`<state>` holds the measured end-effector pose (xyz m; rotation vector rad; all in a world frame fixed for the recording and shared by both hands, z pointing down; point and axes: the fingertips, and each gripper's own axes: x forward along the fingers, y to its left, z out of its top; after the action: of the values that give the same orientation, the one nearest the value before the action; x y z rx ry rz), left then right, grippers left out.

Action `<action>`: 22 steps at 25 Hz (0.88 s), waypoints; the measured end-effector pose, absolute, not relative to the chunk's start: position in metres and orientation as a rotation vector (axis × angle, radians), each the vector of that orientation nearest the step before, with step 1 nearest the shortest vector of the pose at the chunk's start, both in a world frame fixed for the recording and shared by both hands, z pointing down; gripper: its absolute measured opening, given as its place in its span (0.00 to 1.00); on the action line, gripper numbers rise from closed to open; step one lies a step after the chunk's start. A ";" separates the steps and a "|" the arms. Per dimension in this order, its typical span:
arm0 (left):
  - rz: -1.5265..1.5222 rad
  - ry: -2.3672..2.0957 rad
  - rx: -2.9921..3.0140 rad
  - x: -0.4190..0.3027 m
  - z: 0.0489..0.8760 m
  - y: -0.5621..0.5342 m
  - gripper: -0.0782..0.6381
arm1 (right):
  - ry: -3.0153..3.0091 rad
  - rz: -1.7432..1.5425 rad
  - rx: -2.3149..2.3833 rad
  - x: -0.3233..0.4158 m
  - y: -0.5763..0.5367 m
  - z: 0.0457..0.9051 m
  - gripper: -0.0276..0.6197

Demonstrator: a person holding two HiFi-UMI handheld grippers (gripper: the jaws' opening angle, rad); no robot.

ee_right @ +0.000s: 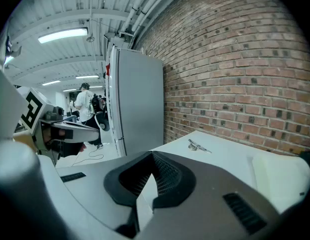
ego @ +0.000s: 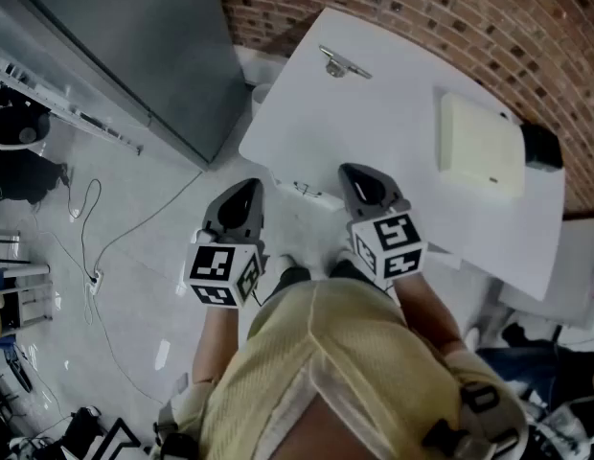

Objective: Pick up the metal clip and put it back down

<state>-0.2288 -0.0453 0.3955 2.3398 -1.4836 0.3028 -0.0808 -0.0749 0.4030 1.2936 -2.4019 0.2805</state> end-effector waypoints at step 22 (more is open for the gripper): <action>0.379 -1.321 2.431 -0.256 0.414 -0.039 0.13 | -2.302 0.281 1.302 -0.106 -0.068 0.418 0.05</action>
<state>-0.2561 -0.0390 0.4144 2.4314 -1.3212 0.3787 -0.1062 -0.0682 0.4179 1.3025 -2.3023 0.2805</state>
